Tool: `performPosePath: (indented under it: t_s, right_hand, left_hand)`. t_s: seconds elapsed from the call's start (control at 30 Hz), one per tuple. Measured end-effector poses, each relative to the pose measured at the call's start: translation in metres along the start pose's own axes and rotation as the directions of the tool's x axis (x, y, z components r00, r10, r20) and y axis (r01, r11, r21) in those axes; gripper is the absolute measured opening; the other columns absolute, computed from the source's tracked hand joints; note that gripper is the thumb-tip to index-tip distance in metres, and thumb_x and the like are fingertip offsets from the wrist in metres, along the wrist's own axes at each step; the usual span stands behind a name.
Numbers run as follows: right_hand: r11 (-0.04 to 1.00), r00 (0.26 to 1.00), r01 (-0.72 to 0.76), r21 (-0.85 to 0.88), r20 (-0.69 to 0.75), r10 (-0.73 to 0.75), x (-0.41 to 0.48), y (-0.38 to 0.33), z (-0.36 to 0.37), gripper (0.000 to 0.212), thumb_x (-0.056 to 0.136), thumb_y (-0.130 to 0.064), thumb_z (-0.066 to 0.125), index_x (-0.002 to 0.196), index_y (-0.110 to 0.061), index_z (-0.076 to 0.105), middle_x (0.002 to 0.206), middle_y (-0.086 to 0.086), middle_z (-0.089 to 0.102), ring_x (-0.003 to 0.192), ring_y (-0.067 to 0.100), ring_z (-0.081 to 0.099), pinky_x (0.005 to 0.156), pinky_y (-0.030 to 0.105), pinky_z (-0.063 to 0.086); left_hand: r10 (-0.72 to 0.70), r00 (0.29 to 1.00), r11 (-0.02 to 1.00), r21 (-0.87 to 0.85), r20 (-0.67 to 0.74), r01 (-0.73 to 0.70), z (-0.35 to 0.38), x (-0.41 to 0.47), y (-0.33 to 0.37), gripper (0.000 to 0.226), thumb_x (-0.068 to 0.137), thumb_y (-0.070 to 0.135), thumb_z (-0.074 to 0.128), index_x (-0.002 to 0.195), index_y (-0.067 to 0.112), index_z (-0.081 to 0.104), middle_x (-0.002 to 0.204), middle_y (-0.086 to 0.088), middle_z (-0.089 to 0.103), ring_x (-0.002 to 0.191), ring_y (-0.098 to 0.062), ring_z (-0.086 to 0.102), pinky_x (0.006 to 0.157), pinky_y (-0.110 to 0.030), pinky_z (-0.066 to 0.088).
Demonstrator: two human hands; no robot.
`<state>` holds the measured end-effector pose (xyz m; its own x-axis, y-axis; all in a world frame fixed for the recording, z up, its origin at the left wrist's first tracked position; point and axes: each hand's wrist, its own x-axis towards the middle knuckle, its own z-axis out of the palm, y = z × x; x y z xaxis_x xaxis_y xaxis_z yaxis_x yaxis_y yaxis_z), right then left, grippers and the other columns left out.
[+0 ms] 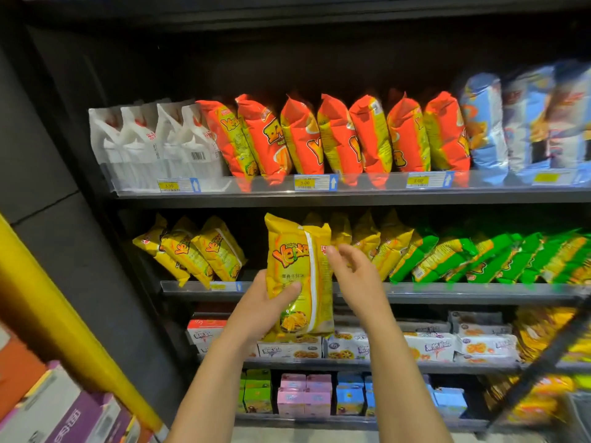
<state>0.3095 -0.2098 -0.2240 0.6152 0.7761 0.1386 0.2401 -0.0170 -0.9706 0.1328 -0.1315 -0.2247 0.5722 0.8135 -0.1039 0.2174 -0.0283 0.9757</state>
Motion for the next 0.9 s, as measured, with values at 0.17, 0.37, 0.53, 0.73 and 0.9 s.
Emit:
performPosePath:
  t_s: [0.17,0.37,0.53,0.73,0.9]
  right_hand:
    - [0.904,0.955,-0.278,0.325,0.192,0.225,-0.023,0.029,0.010,0.087,0.071,-0.094,0.062,0.143,-0.045,0.059,0.142,-0.012,0.066,0.133,0.016,0.061,0.114,0.051,0.047]
    - [0.644,0.906,-0.412,0.644,0.217,0.363,-0.039,0.043,-0.005,0.063,0.086,-0.066,0.062,0.133,-0.025,0.067,0.124,0.012,0.076,0.115,0.032,0.074,0.108,0.059,0.051]
    - [0.505,0.883,-0.452,0.735,0.289,0.371,-0.042,0.053,-0.008,0.072,0.089,-0.071,0.056,0.141,-0.022,0.064,0.133,0.017,0.072,0.123,0.036,0.069,0.113,0.058,0.047]
    - [0.666,0.911,-0.404,0.627,0.209,0.356,-0.039,0.043,-0.006,0.058,0.093,-0.064,0.059,0.134,-0.024,0.067,0.123,0.012,0.077,0.115,0.032,0.074,0.109,0.060,0.051]
    - [0.847,0.942,-0.334,0.413,0.147,0.300,-0.040,0.024,0.001,0.065,0.087,-0.077,0.063,0.139,-0.038,0.063,0.127,-0.007,0.075,0.119,0.018,0.072,0.109,0.052,0.053]
  left_hand:
    - [-0.051,0.987,0.995,-0.072,0.154,0.063,0.009,-0.010,0.012,0.045,0.091,0.060,0.067,0.132,0.044,0.058,0.117,0.019,0.077,0.107,-0.006,0.075,0.094,-0.037,0.060]
    - [-0.076,0.982,0.992,-0.090,0.171,0.093,0.008,-0.009,0.017,0.068,0.086,0.085,0.037,0.130,0.041,0.065,0.131,0.008,0.072,0.123,-0.015,0.067,0.109,-0.047,0.051]
    - [-0.099,0.988,0.952,-0.276,0.118,0.128,0.006,-0.008,0.022,0.076,0.083,0.083,0.037,0.137,0.032,0.054,0.138,0.001,0.069,0.121,-0.020,0.071,0.104,-0.050,0.056]
    - [-0.090,0.990,0.963,-0.245,0.109,0.115,0.011,-0.011,0.035,0.065,0.090,0.077,0.040,0.135,0.032,0.053,0.127,0.005,0.071,0.114,-0.016,0.072,0.093,-0.041,0.058]
    - [-0.144,0.984,0.981,-0.116,0.110,0.156,0.025,-0.013,0.045,0.045,0.105,0.066,0.032,0.100,0.042,0.070,0.094,0.019,0.078,0.091,-0.002,0.071,0.078,-0.032,0.053]
